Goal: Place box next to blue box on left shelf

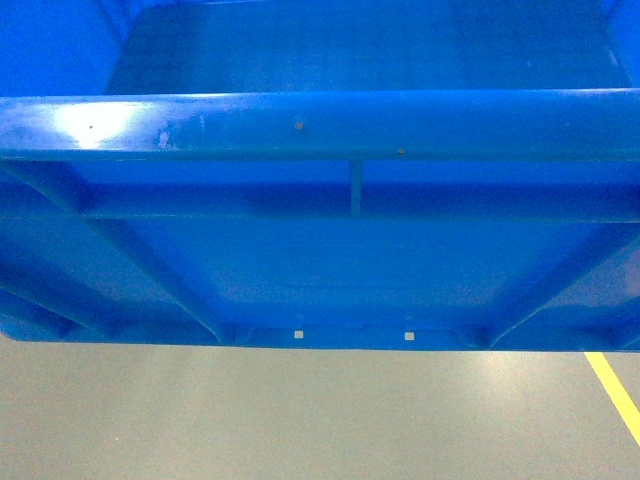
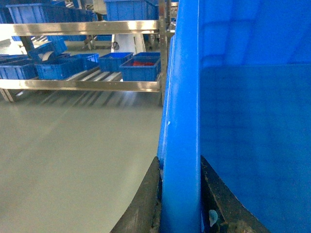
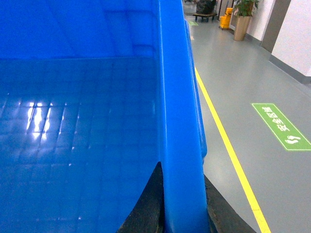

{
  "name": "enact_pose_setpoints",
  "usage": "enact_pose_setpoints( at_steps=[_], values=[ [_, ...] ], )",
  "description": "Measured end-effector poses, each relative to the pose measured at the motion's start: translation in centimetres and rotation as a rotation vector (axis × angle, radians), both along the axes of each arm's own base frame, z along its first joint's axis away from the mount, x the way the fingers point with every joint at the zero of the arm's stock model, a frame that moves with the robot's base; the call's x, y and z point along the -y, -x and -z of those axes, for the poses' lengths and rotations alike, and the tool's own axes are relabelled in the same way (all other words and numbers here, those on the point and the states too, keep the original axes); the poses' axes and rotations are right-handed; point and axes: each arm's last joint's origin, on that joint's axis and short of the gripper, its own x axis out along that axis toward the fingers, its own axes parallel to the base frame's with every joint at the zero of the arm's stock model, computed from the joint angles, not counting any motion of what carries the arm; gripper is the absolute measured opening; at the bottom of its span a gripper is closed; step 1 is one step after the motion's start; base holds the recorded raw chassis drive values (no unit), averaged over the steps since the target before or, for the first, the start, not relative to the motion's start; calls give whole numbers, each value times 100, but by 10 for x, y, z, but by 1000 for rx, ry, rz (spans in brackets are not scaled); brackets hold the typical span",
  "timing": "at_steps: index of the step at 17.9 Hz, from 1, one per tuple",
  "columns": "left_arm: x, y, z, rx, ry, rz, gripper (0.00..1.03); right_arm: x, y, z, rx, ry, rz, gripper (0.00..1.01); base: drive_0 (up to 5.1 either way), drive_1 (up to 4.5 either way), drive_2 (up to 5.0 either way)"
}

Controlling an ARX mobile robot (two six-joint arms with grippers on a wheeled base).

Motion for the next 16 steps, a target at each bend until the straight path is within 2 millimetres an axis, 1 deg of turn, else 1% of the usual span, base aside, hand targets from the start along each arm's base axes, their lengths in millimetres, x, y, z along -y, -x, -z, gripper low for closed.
enact_pose_setpoints(
  at_steps=[16],
  values=[
    [0,0,0,-2,-1,0,13,0,0,0,-1,0,0,8,-2,400,-403]
  ],
)
